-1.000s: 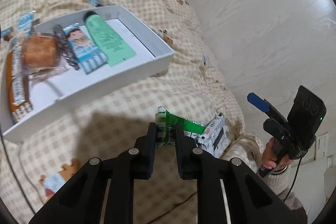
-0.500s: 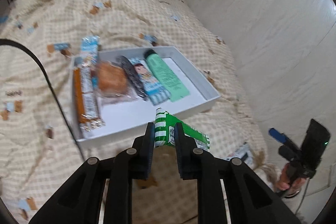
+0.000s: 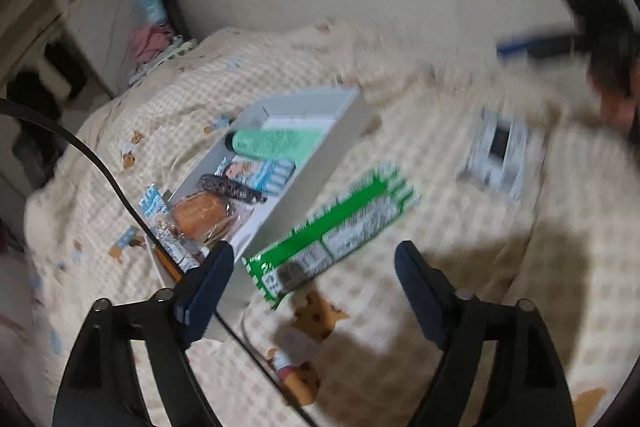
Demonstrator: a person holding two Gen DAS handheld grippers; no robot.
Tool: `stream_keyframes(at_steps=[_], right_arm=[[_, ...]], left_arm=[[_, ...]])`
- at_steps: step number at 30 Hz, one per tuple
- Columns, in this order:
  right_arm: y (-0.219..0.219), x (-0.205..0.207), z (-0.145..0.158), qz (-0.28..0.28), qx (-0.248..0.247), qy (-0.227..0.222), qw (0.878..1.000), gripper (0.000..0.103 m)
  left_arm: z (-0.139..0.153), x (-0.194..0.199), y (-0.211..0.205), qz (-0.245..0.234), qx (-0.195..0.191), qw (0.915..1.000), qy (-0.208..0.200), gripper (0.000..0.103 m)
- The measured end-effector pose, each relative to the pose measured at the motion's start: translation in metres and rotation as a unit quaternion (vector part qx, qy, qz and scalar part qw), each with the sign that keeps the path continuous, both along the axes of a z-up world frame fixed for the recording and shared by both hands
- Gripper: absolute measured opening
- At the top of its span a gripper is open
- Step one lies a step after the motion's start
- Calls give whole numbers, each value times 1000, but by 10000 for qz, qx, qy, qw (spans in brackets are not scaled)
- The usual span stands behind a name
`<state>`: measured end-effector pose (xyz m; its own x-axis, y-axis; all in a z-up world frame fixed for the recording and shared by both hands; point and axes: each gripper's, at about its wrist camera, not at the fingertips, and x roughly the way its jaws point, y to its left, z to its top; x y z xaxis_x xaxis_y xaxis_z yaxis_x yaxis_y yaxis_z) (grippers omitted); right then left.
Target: Organize objects
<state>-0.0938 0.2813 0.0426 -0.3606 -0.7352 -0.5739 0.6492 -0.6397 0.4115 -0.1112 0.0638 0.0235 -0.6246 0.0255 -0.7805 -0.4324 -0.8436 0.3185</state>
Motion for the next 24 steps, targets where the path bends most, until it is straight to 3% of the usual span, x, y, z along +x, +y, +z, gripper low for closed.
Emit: stream_keyframes(at_steps=[4,6,13,18,19,20,21,22,24], right_arm=[[-3,0,-1,76,18,-38,10000,81],[-5,2,-2,111,76,-2,9999,81],[-11,3,-9,203,240,-53,9995,81],[-13,3,-14,229,267,-150,9993,81],[-14,4,-14,239,273,-145,9992,81],[-14,4,-14,247,273,-136,9992,81],[-15,4,-13,262,277,-134,9992,81],[-15,5,-13,270,282,-135,9991,81],[-15,5,-13,274,288,-141,9991,81]], left_arm=[[-29,-8,15,-157,-1041,9942,212,87],[-40,-14,15,-176,-1152,9930,177,87],[-37,-24,0,250,-683,9960,529,87],[-39,-23,-13,487,-398,9972,409,86],[-38,-21,-14,540,-329,9968,495,76],[-36,-18,-14,646,-242,9954,666,57],[-36,-15,-12,745,-278,9938,780,48],[-37,-15,-9,844,-389,9918,876,40],[-40,-15,-6,857,-441,9920,818,34]])
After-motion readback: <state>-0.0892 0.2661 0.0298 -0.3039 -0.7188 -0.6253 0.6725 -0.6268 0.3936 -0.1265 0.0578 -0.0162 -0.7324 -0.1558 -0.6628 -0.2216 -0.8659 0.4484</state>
